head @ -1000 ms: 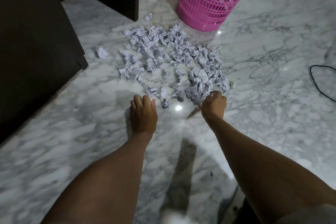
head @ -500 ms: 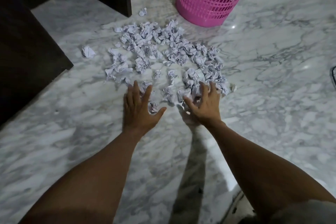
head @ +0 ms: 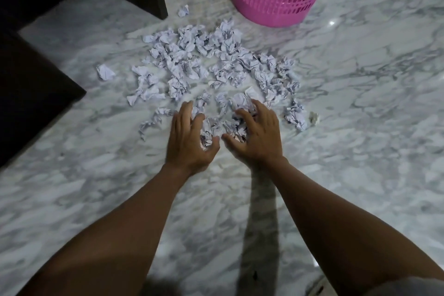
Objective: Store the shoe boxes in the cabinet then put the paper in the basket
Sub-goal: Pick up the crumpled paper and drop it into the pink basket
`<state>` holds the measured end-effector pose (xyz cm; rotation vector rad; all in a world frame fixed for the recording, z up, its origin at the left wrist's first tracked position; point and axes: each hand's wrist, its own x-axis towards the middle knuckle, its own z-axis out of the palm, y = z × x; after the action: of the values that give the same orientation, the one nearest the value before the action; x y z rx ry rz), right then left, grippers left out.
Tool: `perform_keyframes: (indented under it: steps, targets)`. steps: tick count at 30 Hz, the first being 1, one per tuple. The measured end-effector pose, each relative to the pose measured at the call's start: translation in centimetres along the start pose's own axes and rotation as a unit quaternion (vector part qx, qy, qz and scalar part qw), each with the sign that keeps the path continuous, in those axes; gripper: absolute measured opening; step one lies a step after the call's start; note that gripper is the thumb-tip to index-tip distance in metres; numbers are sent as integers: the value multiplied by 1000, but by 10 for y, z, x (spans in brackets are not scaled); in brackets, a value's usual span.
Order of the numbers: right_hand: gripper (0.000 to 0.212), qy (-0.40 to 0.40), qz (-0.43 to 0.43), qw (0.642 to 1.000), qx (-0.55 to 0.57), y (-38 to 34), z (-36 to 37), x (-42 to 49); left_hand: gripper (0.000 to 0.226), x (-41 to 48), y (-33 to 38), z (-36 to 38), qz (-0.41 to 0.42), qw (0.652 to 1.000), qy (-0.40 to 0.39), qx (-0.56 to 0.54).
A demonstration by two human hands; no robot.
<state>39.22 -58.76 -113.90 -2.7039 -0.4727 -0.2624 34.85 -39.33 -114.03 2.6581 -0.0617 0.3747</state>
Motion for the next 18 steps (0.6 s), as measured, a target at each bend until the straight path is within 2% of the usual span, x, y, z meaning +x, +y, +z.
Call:
perform_keyframes:
  steps: [2,5,7,9,12,15,18]
  targets:
    - [68,2,-12,1000,-15,5,1,5,58,5,1,5,16,1000,4,6]
    - [63,-35,-26,999,-4,14,2,12,62,16,5,10,33,999,-5,3]
    - [55,-50,-41,998,10,17,3,18,64,25,9,13,46,999,-22,-3]
    - [41,-18,-60,997,40,16,3,24,65,32,12,15,53,997,-52,2]
    - [32,22,-63,995,73,14,8,29,55,36,12,20,61,996,-64,21]
    - [40,31,-49,995,82,13,13,29,38,38,14,25,64,997,-28,14]
    - [31,38,-50,994,87,16,16,30,25,40,17,26,56,998,2,29]
